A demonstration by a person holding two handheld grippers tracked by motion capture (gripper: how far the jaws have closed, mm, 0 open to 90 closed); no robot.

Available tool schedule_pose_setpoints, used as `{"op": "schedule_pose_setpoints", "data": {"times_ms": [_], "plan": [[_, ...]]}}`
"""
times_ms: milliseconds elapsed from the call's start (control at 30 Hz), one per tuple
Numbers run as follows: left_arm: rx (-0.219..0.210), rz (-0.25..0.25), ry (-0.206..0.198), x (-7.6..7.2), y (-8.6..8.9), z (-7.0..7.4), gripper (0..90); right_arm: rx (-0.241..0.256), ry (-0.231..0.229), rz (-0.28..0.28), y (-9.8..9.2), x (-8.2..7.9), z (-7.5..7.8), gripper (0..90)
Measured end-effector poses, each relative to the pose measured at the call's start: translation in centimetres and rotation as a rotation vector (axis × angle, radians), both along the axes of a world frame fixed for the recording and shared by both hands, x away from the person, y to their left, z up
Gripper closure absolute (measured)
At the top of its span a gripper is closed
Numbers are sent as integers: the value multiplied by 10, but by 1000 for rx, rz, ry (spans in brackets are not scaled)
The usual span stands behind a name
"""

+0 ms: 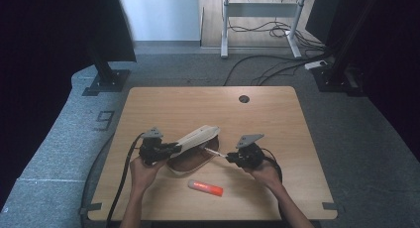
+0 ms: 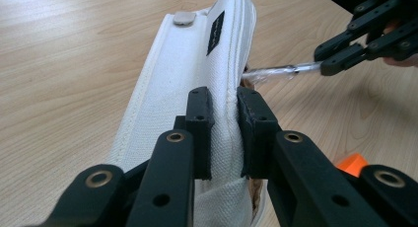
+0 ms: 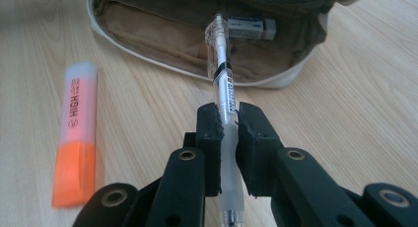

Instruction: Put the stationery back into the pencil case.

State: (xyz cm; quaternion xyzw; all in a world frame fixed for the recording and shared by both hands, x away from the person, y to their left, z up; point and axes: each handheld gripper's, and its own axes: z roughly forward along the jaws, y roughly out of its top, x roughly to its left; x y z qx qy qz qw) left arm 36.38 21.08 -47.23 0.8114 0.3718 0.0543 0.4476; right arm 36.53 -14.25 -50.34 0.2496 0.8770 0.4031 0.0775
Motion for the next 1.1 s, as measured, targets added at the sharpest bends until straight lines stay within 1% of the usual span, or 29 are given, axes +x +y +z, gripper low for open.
{"op": "schedule_pose_setpoints", "data": {"times_ms": [67,100,167,200,233,267,300,333,400,467,500,533,567,733,833,967,1100], "plan": [[-1,-1,0,0,0,0,770,-3,3,11,9,4,-1,785],[-1,-1,1,0,0,0,770,-3,3,11,9,4,-1,785],[-2,-2,2,0,0,0,770,-2,3,15,14,7,-2,785],[-1,-3,3,0,0,0,770,-3,2,23,21,9,-2,786],[-1,-3,3,0,0,0,770,-3,2,23,21,9,-2,786],[-1,-4,3,0,0,0,770,-5,3,33,29,11,-2,785],[-1,-4,3,0,0,0,770,-5,3,33,29,11,-2,785],[-1,-5,3,0,0,0,770,-17,-4,46,35,12,-3,786],[-1,-5,4,0,0,0,770,-21,-5,49,37,13,-3,785],[-2,-6,4,0,0,0,770,-25,-6,60,45,15,-4,786],[-2,-7,5,0,0,0,770,-25,-6,60,45,15,-4,786],[-3,-7,5,0,0,0,769,-31,-6,67,50,16,-5,786],[-3,-7,6,0,0,0,769,-31,-6,67,50,16,-5,786],[-4,-9,7,0,0,0,769,-35,-13,88,65,19,-7,785],[-5,-10,7,0,-1,-1,769,-37,-13,96,70,20,-8,785],[-8,-12,10,0,-1,-1,768,-44,-30,107,82,22,-11,786],[-9,-14,11,0,-1,-1,768,-48,-30,111,88,24,-13,785]]}}
